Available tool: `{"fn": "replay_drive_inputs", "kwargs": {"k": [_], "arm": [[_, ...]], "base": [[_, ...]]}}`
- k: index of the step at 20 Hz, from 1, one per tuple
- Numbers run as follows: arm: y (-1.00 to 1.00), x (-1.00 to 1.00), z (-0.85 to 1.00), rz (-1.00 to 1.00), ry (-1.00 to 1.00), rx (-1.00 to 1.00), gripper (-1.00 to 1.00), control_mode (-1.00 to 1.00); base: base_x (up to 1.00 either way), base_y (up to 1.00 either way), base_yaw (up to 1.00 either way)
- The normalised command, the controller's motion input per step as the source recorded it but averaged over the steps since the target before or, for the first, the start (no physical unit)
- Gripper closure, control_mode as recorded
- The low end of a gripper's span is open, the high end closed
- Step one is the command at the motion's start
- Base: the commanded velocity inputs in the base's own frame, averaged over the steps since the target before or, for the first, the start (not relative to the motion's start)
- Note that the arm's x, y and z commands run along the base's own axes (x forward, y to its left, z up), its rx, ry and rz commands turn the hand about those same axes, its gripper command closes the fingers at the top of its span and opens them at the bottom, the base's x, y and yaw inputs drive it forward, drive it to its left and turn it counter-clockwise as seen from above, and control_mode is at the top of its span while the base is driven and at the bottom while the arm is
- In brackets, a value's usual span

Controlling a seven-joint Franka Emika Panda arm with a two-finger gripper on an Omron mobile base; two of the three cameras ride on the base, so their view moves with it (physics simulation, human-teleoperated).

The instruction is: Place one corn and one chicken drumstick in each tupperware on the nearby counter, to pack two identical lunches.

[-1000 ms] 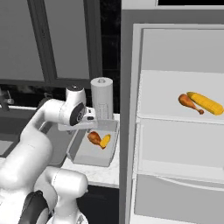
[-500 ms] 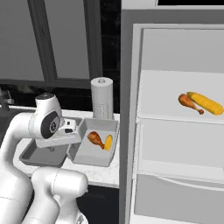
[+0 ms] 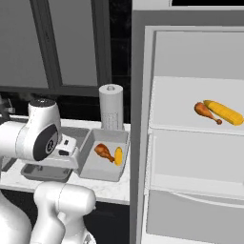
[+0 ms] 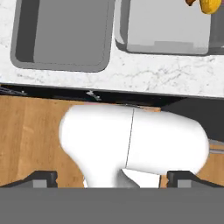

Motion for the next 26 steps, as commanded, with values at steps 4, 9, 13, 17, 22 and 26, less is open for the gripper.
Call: {"fn": "replay_drive_inputs", "kwargs": {"k": [4, 9, 13, 17, 22, 26], "arm": [[0.09, -0.88, 0.06, -0.06, -0.05, -0.03, -1.0, -1.0], [0.03, -0.1, 0.57, -0.05, -0.06, -0.05, -1.0, -1.0], [0.0, -0.39, 0.39, -0.01, -0.1, 0.0, -1.0, -1.0], [0.0, -0.66, 0.0, 0.0, -0.12, 0.0, -1.0, -1.0], [0.0, 0.0, 0.0, 0.0, 0.0, 0.0, -1.0, -1.0], [0.0, -0.01, 0.0, 0.0, 0.0, 0.0, -1.0, -1.0]], "base": [[0.0, 0.0, 0.0], [0.0, 0.0, 0.0], [0.0, 0.0, 0.0], [0.0, 0.0, 0.0], [0.0, 0.0, 0.0], [0.0, 0.0, 0.0]]}}
